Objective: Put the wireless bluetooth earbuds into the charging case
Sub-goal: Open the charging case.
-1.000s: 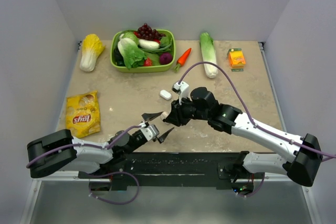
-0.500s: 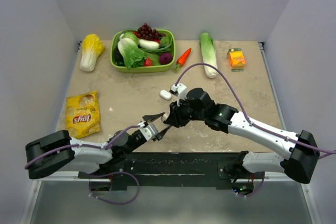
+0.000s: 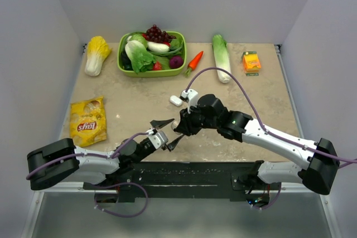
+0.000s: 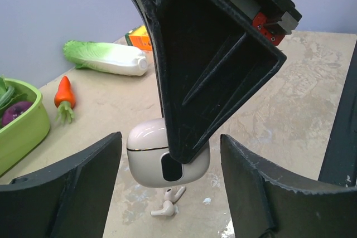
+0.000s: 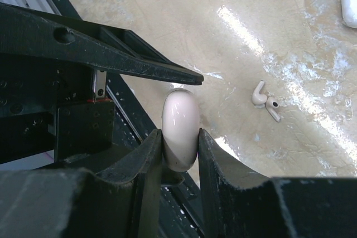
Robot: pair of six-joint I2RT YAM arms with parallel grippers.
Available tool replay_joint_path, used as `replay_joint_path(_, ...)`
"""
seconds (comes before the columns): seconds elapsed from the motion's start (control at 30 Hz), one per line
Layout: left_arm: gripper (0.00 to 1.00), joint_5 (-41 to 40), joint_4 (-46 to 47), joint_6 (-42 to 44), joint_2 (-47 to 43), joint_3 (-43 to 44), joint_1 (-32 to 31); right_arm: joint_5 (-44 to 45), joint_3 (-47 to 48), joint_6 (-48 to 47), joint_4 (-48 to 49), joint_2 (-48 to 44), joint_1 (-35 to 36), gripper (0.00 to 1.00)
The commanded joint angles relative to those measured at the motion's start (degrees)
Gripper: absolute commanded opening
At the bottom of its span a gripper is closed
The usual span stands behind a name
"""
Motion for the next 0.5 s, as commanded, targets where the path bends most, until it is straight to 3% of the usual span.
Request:
replay_joint_path(0.0,0.75,0.05,18.26,-1.38,0.3,1.69,-0.36,1.5,2.92,-0.7,1.42,-0.68,0.71,0.0)
replay_joint_path(0.17,0.73,-0.13,17.82,-1.64,0.66,1.69,-0.36,2.2,3.01,-0.7,1.42,-0.77,0.98,0.0)
replay_joint_path(0.37,0.62,0.05,18.08,-1.91,1.01,1.69,-0.36,2.73,3.1,-0.61,1.42,-1.21,1.33,0.0)
replay_joint_path(0.4,0.52,0.14,18.17,-1.91,0.92,1.69,-0.36,2.82,3.1,-0.79,1.42,-1.12,1.5,0.0)
replay_joint_path(0.47,0.45,0.49,18.0,-1.91,0.92,1.95,-0.36,2.99,3.01,-0.7,1.33,-1.21,1.42,0.0)
